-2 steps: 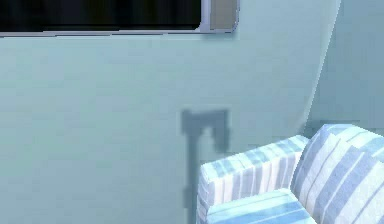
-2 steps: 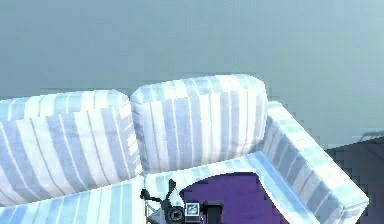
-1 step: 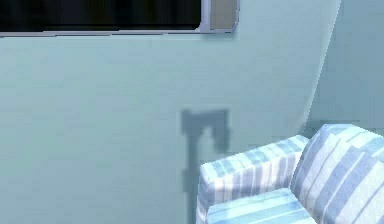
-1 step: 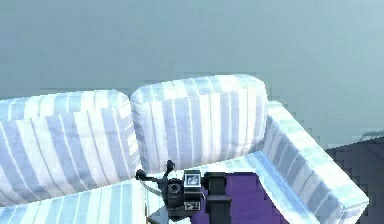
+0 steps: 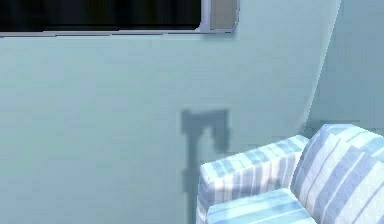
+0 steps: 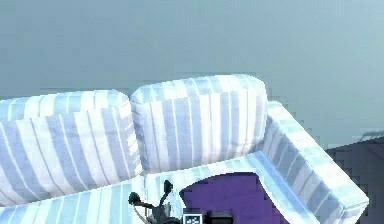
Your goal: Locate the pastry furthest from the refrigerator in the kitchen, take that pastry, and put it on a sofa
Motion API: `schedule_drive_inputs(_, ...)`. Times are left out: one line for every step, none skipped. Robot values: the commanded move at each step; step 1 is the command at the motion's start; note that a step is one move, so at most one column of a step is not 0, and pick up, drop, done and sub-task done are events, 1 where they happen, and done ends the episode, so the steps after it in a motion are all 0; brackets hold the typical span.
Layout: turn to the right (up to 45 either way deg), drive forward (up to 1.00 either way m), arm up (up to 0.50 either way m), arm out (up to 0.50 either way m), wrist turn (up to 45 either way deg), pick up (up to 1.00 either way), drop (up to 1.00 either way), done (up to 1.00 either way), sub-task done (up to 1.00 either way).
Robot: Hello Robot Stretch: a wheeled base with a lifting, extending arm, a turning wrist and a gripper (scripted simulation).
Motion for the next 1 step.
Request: schedule_drive_inputs(0.0, 0.0, 0.0, 0.0, 0.0, 0.0, 0.0, 1.0, 0.0)
